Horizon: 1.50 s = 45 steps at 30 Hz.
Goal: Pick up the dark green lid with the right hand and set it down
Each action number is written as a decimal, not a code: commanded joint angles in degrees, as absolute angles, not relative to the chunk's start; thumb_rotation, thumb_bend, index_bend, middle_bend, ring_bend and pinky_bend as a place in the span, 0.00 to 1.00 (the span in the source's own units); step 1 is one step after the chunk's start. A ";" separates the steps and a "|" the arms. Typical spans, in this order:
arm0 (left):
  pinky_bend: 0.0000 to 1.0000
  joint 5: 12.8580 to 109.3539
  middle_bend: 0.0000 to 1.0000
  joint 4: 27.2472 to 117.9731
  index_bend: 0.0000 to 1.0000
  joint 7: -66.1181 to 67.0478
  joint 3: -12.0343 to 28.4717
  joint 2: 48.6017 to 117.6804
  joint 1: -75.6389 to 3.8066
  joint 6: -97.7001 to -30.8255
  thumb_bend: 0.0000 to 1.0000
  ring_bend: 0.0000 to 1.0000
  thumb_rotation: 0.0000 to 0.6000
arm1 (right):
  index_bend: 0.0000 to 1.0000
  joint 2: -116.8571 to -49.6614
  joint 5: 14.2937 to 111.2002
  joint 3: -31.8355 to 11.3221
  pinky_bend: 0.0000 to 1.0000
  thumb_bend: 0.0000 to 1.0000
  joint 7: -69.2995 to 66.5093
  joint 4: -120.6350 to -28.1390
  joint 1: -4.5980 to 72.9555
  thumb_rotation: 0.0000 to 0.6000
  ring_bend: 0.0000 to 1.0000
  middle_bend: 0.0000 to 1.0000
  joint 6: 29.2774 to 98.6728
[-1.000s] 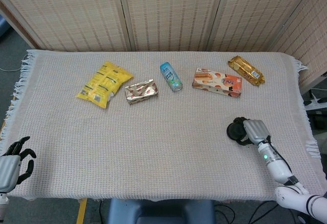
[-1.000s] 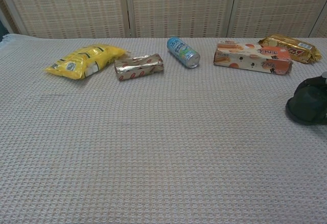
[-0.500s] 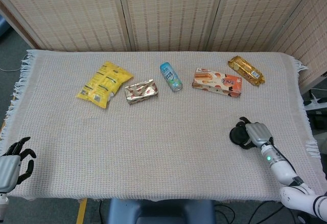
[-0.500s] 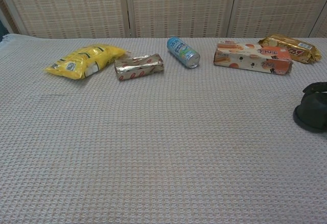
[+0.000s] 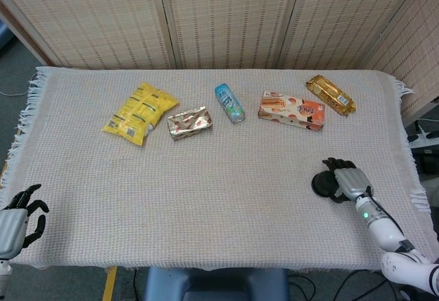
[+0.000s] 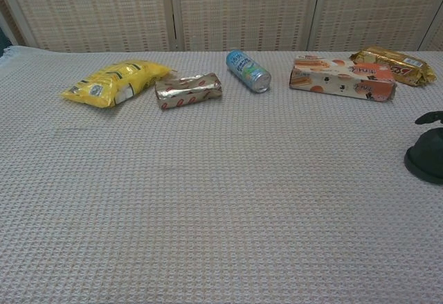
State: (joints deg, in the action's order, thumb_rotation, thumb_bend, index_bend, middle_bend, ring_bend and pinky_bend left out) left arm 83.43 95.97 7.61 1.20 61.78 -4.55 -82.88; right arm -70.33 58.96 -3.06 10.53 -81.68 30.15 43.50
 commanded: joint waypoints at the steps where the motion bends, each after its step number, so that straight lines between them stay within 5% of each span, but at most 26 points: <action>1: 0.54 83.44 0.14 95.98 0.50 7.72 1.19 61.81 -4.54 -82.91 0.53 0.20 1.00 | 0.00 -70.23 59.68 -3.22 0.05 0.24 10.95 -82.56 29.18 1.00 0.00 0.00 46.65; 5: 0.54 83.31 0.14 95.97 0.49 7.85 1.22 61.86 -4.56 -82.84 0.53 0.20 1.00 | 0.01 -71.21 62.03 -3.32 0.06 0.24 10.72 -82.66 27.75 1.00 0.00 0.00 51.06; 12: 0.54 83.30 0.14 96.00 0.49 7.70 1.21 61.80 -4.54 -82.84 0.53 0.20 1.00 | 0.21 -72.07 63.38 -2.83 0.17 0.24 11.28 -82.20 27.04 1.00 0.03 0.12 52.32; 19: 0.54 83.26 0.15 95.95 0.49 7.45 1.25 61.72 -4.58 -82.76 0.53 0.20 1.00 | 0.28 -72.61 61.46 -3.36 0.22 0.24 12.65 -81.52 27.40 1.00 0.14 0.19 51.63; 26: 0.54 83.19 0.14 95.96 0.50 7.48 1.26 61.73 -4.61 -82.69 0.53 0.20 1.00 | 0.46 -73.60 64.35 -3.99 0.38 0.24 11.45 -81.26 26.30 1.00 0.36 0.35 55.70; 35: 0.54 83.11 0.15 96.05 0.49 7.50 1.24 61.70 -4.58 -82.67 0.53 0.20 1.00 | 0.48 -69.76 71.28 -3.68 0.39 0.24 6.11 -86.39 23.47 1.00 0.38 0.37 61.55; 45: 0.54 83.08 0.14 96.09 0.49 8.19 1.22 61.93 -4.65 -82.60 0.53 0.20 1.00 | 0.48 -63.42 61.58 -0.97 0.39 0.24 20.26 -93.91 19.05 1.00 0.38 0.37 64.24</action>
State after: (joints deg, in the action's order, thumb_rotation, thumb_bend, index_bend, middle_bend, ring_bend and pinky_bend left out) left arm 83.07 96.09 8.12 1.23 61.89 -4.63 -82.62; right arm -64.74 64.61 -1.94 16.71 -92.25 20.44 63.28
